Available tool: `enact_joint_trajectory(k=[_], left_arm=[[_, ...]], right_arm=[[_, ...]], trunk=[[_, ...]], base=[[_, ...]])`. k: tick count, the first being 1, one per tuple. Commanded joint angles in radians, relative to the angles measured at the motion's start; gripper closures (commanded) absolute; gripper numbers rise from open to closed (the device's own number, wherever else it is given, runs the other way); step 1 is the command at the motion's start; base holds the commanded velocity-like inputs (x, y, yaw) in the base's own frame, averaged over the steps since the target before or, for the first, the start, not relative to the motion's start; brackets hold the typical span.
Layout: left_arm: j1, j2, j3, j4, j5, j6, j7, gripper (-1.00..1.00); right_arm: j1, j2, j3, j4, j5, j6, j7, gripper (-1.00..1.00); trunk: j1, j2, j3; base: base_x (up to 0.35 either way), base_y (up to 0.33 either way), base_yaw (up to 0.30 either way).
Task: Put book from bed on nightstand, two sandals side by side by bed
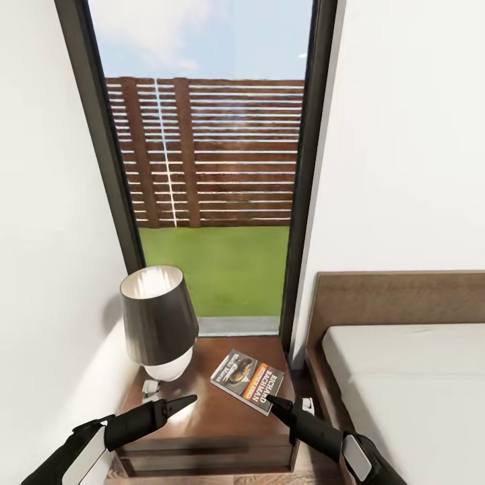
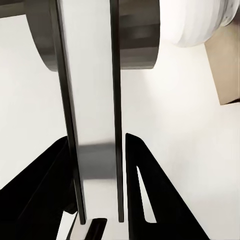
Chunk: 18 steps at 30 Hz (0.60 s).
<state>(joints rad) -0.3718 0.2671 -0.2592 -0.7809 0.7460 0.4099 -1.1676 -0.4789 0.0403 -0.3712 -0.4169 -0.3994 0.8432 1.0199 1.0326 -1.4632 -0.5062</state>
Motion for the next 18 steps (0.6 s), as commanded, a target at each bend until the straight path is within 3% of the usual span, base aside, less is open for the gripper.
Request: enact_joint_trajectory(k=[1,18], left_arm=[[-0.001,0.001,-0.005,0.000,0.010,0.010,0.000,-1.00],[-0.001,0.001,-0.006,0.000,0.010,0.010,0.002,-1.00]], right_arm=[[-0.001,0.001,-0.005,0.000,0.001,0.005,0.002,1.00],[-0.001,0.006,-0.004,-0.001,0.001,0.005,0.002,1.00]], trunk=[[0.004,-0.008,-0.004],[0.069,-0.127,-0.058]], base=[[0.000,0.000,0.000],[0.000,0.000,0.000]])
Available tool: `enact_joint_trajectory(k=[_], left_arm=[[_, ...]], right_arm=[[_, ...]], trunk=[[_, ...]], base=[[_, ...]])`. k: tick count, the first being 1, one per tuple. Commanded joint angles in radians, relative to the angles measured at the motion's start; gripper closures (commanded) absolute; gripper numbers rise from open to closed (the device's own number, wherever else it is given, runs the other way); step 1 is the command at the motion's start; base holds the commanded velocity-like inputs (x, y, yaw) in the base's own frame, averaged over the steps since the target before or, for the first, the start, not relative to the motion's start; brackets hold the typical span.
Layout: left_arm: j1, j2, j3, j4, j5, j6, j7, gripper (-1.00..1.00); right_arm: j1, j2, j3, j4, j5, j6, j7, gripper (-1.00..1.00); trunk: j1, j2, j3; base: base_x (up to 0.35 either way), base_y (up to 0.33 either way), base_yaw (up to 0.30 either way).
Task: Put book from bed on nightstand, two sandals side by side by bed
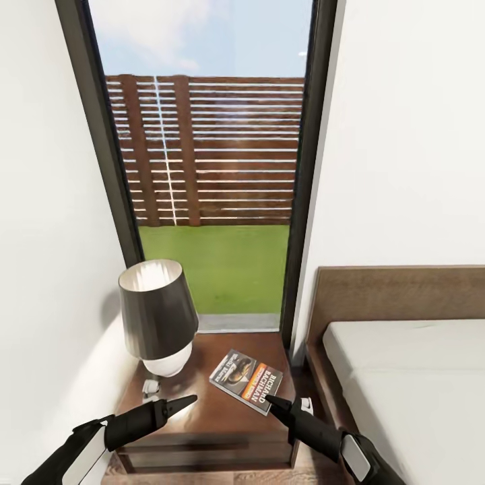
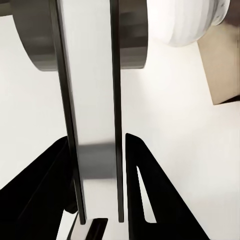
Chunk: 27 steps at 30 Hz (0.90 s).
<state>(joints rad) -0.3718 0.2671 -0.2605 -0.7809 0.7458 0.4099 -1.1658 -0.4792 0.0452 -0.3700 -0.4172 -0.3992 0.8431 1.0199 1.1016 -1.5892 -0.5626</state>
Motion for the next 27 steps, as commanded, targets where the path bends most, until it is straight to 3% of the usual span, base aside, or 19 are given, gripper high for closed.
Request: enact_joint_trajectory(k=[1,27], left_arm=[[-0.001,0.001,-0.005,0.000,0.011,0.010,0.000,-1.00],[-0.001,0.001,-0.005,0.000,0.010,0.010,0.000,-1.00]], right_arm=[[0.000,0.001,-0.005,0.000,0.000,0.005,0.002,1.00],[-0.001,0.001,-0.004,0.000,0.000,0.005,0.002,1.00]], trunk=[[0.004,-0.008,-0.004],[0.104,-0.190,-0.086]], base=[[0.000,0.000,0.000],[0.000,0.000,0.000]])
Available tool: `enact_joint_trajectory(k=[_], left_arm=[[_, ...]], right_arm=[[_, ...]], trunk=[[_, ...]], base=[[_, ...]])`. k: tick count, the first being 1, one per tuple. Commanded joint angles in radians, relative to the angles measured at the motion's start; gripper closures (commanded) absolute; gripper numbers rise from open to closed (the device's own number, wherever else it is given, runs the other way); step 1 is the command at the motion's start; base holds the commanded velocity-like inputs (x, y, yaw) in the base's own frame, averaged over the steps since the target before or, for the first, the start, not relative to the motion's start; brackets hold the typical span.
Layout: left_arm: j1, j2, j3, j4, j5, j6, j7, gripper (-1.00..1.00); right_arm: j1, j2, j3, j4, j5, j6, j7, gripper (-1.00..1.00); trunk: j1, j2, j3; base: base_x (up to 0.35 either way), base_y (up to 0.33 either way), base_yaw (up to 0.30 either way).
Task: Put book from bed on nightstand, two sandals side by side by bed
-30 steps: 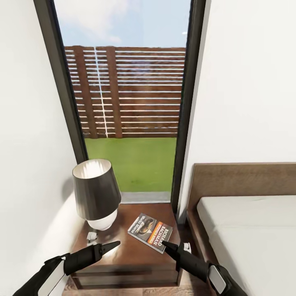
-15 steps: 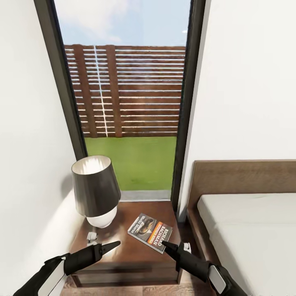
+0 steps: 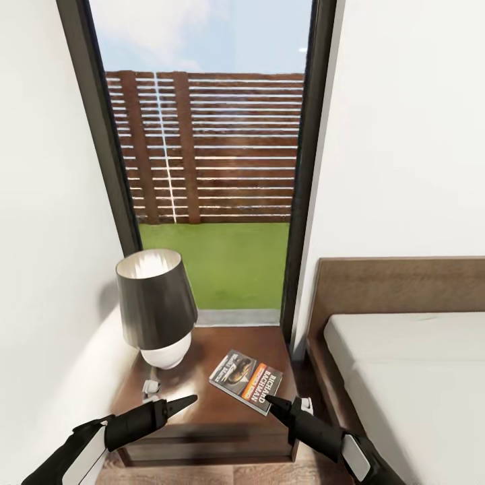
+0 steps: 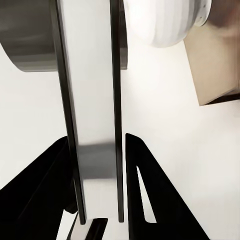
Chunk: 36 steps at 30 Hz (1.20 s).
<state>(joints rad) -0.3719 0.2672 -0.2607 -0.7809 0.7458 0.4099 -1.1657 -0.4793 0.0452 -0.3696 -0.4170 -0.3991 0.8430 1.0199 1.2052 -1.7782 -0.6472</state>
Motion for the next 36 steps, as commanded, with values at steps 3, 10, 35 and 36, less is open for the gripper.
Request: enact_joint_trajectory(k=[3,10,35,36], left_arm=[[-0.001,0.001,-0.005,0.000,0.010,0.010,0.000,-1.00],[-0.001,0.001,-0.004,0.000,0.011,0.010,0.000,-1.00],[0.000,0.001,-0.005,0.000,0.010,0.010,0.000,-1.00],[0.000,0.001,-0.005,0.000,0.010,0.010,0.000,-1.00]], right_arm=[[0.000,0.001,-0.005,0.000,0.000,0.005,0.002,1.00],[0.000,0.001,-0.005,0.000,0.000,0.005,0.002,1.00],[0.000,0.001,-0.005,0.000,0.000,0.005,0.002,1.00],[0.000,0.001,-0.005,0.000,0.000,0.005,0.002,1.00]], trunk=[[0.012,-0.022,-0.010],[0.023,-0.043,-0.020],[0.023,-0.043,-0.020],[0.023,-0.043,-0.020]], base=[[0.000,0.000,0.000],[0.000,0.000,0.000],[0.139,0.000,0.000],[0.025,0.000,0.000]])
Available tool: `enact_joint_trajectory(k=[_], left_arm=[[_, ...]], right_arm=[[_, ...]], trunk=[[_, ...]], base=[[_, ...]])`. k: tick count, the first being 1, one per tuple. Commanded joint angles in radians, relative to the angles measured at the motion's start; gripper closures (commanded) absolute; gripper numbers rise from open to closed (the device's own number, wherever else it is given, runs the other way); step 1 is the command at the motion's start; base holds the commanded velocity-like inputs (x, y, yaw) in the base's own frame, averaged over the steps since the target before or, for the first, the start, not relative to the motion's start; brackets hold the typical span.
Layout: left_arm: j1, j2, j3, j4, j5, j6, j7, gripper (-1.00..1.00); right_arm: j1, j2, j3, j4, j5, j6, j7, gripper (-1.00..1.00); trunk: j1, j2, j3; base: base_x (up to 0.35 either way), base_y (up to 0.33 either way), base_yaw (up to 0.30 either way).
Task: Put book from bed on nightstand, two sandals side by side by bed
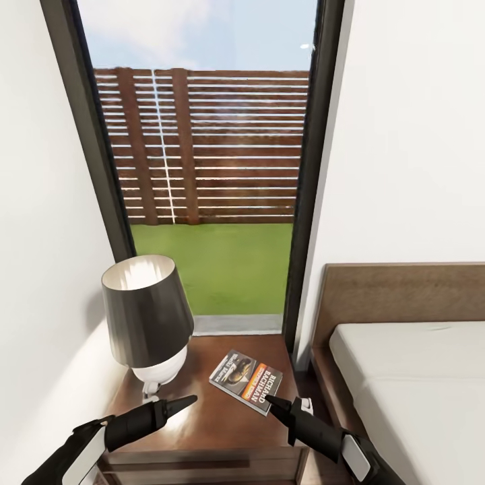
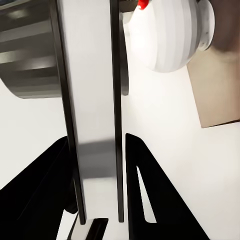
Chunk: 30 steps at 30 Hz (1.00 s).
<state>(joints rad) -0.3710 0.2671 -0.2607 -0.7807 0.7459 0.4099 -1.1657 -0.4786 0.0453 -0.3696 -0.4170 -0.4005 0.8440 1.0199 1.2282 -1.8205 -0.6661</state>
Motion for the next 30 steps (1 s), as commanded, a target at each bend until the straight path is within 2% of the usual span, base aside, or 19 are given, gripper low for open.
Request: enact_joint_trajectory(k=[1,9,30], left_arm=[[-0.001,0.001,-0.005,0.000,0.010,0.010,0.000,-1.00],[0.000,0.001,-0.005,0.000,0.011,0.010,0.000,-1.00],[0.000,0.001,-0.005,0.000,0.010,0.010,0.000,-1.00]], right_arm=[[0.000,0.001,-0.005,0.000,0.002,0.004,0.002,1.00],[-0.001,0.001,-0.005,0.000,0.002,0.004,0.002,1.00],[-0.001,0.001,-0.005,0.000,0.002,0.004,0.002,1.00]], trunk=[[0.000,0.000,-0.001],[0.000,0.000,-0.001],[0.080,-0.147,-0.067]], base=[[0.016,0.000,0.000],[0.003,0.000,0.000],[0.000,0.000,0.000]])
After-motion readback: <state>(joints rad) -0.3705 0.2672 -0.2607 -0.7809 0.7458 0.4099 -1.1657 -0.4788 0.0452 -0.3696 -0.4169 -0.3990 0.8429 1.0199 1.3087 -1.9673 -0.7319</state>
